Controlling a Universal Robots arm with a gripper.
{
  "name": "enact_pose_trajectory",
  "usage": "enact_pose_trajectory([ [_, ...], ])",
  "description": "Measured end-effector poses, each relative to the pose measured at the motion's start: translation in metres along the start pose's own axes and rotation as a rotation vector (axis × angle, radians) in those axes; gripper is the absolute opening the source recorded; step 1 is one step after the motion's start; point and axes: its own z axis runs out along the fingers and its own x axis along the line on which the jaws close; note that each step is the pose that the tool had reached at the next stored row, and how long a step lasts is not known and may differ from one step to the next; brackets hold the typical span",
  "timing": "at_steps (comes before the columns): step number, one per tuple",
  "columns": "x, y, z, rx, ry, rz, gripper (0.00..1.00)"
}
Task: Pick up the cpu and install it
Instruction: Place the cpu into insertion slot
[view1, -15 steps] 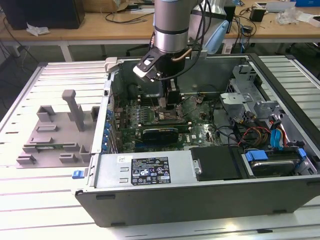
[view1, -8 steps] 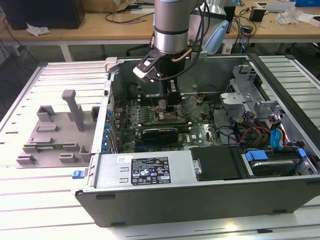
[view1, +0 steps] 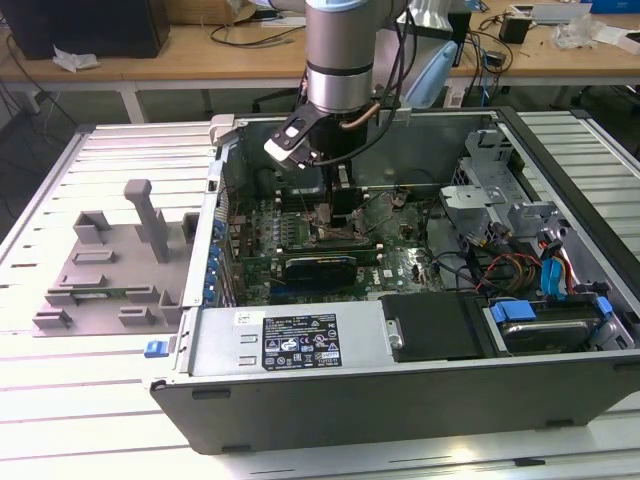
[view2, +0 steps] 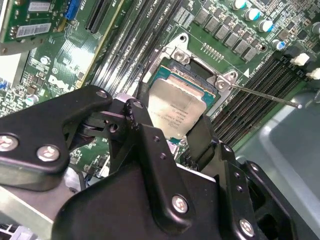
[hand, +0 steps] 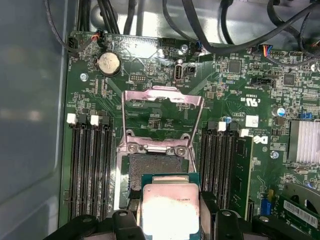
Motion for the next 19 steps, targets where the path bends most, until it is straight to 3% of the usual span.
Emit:
enact_pose_trajectory([
  [1,0.0001,-0.0001,0.0007,-0.018,-0.0011,0.003,0.55],
  [2,0.0001,-0.0001,0.0014,-0.028,-0.002,0.011,0.55],
  [6,0.0006,-0.0001,0.0048,-0.0261,-0.0028,0.062,0.55],
  [9,0.002,0.0001,0.009,-0.0261,-0.0026,0.063,0.55],
  [12,0.0042,0.0001,0.018,-0.028,-0.0012,0.064,0.55],
  [19,0.007,0.0002,0.0233,-0.0324,0.0045,0.061,0.55],
])
